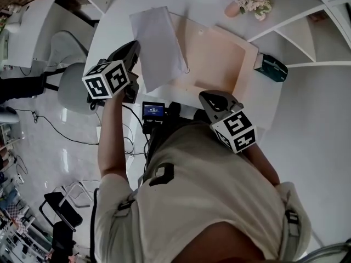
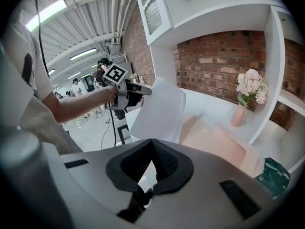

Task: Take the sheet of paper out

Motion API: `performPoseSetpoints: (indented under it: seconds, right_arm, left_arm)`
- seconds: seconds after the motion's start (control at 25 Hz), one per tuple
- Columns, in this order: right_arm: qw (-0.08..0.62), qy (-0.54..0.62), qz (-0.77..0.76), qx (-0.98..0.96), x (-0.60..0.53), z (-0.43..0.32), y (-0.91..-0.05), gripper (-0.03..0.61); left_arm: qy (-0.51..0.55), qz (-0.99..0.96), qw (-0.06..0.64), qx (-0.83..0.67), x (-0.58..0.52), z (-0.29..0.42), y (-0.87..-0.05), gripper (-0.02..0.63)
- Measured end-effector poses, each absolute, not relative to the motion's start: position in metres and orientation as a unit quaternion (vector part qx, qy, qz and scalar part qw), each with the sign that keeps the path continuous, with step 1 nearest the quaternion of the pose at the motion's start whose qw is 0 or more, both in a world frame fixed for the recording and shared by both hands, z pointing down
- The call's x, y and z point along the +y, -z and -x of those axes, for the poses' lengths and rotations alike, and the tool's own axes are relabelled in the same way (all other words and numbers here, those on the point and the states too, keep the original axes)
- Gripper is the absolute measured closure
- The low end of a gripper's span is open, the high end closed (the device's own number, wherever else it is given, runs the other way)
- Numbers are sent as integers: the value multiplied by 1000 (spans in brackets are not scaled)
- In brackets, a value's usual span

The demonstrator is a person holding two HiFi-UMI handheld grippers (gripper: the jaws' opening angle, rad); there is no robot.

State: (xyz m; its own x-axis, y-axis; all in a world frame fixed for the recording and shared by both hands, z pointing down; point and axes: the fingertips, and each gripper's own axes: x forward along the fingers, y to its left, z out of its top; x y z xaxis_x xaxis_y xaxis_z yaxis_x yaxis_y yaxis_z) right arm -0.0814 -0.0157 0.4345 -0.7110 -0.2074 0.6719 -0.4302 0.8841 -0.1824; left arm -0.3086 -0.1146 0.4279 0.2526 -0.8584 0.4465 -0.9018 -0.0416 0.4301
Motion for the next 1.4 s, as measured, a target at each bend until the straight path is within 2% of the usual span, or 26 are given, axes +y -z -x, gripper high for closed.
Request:
performPoseSetpoints:
  seconds: [0.2,0.44,0.8,1.4]
  right_arm:
    - [332,-167,-189,-909,-7,88,-436,560]
    - [328,-172,-221,-902,2,81,-432,560]
    - [319,-179,-244,-898,7,75,-428,560]
    - [299,-175,-226,-910,-8,72,-428,560]
  left_arm:
    - [1,-741,302,-600,-105,305,-398,598]
    - [78,-758,316,-565,-99,297,-375,598]
    - [98,-803,286,-513,-94,263,-330,598]
    - [64,-787,252,-560,-77,265,-322,598]
